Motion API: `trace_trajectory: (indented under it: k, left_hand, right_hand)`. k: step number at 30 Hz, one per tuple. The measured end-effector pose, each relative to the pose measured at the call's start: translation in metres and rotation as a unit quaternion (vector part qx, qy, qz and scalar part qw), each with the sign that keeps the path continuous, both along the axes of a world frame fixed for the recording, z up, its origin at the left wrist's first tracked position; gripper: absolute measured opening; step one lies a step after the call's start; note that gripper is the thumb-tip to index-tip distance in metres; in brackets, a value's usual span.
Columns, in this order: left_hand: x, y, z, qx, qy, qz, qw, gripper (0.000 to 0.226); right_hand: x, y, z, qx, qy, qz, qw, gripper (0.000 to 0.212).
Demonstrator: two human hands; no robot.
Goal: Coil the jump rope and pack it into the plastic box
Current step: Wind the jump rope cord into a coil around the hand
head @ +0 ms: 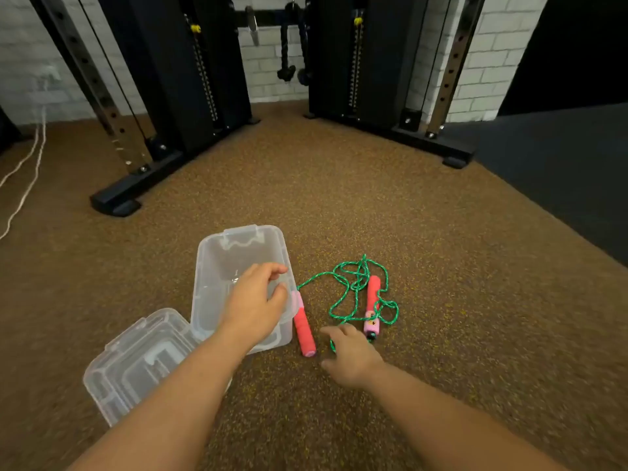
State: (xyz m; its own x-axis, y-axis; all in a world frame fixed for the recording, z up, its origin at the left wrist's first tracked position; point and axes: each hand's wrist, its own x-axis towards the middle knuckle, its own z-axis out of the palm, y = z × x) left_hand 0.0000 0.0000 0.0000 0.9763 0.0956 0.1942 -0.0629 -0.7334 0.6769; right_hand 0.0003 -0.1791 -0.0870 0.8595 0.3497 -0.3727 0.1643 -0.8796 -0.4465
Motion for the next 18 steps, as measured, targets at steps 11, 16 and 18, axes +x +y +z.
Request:
trace_trajectory:
  k: [11,16,18]
  left_hand:
    - [0.009,0.007,-0.008,-0.032,-0.006,0.020,0.999,0.028]
    - [0.015,0.007,-0.018,-0.060,0.008,0.017,0.998,0.026]
    - [0.017,0.006,-0.020,-0.060,0.013,0.018,0.998,0.027]
  right_hand:
    - [0.024,0.043,-0.037,0.061,0.018,-0.065,0.996,0.051]
    - [0.038,0.055,-0.054,0.088,-0.003,-0.104,0.991,0.044]
    - [0.042,0.060,-0.058,0.087,-0.005,-0.110,0.990,0.044]
